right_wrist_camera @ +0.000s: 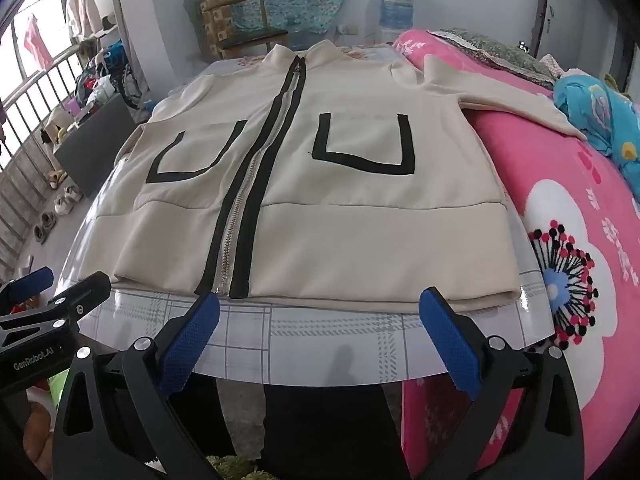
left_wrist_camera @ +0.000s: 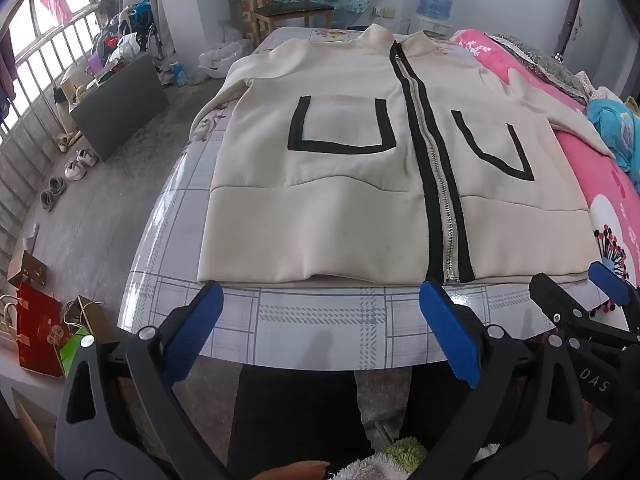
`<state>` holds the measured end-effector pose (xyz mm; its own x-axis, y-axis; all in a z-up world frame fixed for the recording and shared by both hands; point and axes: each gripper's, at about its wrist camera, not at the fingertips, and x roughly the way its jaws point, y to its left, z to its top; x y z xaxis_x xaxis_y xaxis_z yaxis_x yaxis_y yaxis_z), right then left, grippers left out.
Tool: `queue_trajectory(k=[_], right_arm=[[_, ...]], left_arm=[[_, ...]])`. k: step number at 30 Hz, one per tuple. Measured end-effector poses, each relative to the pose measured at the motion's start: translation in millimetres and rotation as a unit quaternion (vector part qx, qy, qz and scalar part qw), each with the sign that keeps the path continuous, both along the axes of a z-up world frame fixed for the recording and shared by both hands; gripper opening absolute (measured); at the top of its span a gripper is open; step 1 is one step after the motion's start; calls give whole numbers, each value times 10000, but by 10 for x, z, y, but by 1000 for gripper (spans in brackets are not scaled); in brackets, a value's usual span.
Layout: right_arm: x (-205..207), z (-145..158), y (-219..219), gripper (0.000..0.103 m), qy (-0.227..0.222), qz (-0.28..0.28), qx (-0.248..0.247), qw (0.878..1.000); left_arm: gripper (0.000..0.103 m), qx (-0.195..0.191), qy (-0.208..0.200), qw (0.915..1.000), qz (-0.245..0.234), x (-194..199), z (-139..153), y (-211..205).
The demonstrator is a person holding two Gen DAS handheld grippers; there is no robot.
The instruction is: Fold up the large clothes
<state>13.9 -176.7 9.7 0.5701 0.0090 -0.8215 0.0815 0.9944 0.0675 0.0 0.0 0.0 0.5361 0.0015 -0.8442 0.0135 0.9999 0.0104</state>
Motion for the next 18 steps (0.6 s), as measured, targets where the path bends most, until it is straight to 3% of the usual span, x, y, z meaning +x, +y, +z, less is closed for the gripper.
queue_trajectory(k=[18], right_arm=[[-11,48,-22,97,-34,-29,-30,10000]], left_arm=[[95,-38,36,10000,1,-5,-35,19]])
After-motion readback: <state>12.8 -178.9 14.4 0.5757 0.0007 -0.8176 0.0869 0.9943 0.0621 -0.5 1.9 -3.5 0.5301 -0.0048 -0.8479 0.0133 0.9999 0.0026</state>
